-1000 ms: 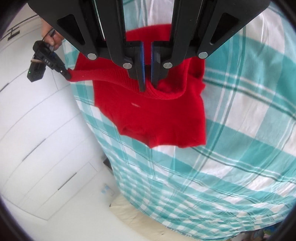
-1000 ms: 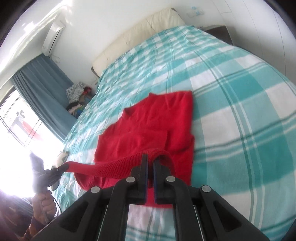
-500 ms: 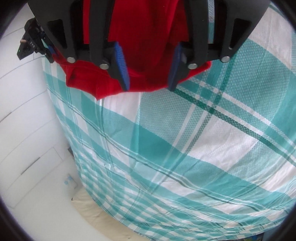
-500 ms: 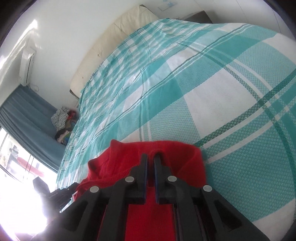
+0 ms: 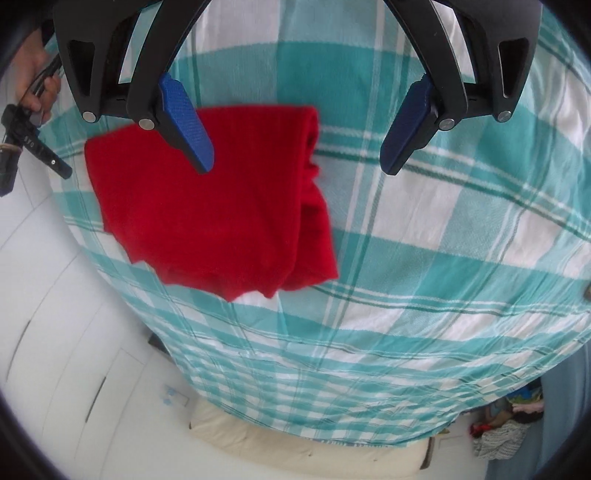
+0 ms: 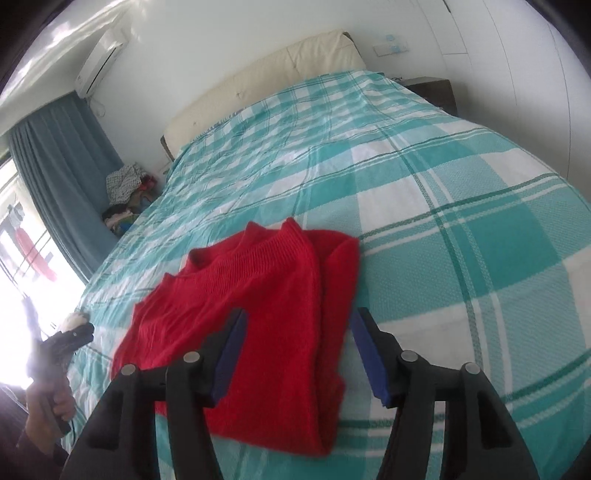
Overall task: Fold small clothes
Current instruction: 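Grasp the sweater hem with both grippers and fold it over the collar, then release the hem and hold both grippers above the folded sweater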
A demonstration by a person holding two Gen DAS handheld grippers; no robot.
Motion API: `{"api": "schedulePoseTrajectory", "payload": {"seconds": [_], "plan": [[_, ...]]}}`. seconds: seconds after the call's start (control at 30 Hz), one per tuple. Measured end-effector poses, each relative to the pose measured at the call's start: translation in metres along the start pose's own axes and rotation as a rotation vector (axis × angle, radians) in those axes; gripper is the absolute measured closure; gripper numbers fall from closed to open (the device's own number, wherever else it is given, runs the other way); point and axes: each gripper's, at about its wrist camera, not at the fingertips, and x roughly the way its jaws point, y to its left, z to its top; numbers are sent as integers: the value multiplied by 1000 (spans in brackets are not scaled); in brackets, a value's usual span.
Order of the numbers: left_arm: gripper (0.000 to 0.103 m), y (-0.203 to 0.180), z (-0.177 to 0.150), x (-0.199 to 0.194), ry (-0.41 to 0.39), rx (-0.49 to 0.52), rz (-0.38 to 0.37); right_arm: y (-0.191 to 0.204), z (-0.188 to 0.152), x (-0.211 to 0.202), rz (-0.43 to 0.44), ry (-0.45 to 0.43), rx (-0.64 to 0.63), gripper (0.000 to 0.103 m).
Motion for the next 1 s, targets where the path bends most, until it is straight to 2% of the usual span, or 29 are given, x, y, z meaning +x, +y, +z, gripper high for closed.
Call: {"api": "schedulePoseTrajectory", "payload": {"seconds": [0.1,0.17,0.27,0.33,0.47,0.67,1.0], "plan": [[7,-22,-38,-12,23,29,-26,13,-43,-19,-67,42,-82,41],[7,-34,-59,-10,42,37,-34,16,-65,-26,-96,55,-94,41],[7,-46,-82,0,38,46,-22,21,-88,-30,-145,57,-118,41],[7,-50,-92,6,15,56,5,27,-97,-28,-190,52,-177,41],[7,-52,-102,17,7,85,29,33,-106,-18,-227,57,-250,40],[6,-54,-107,25,14,95,61,28,-113,-12,-221,70,-237,32],[1,-59,-110,34,49,119,89,25,-112,-9,-203,75,-218,30]]}}
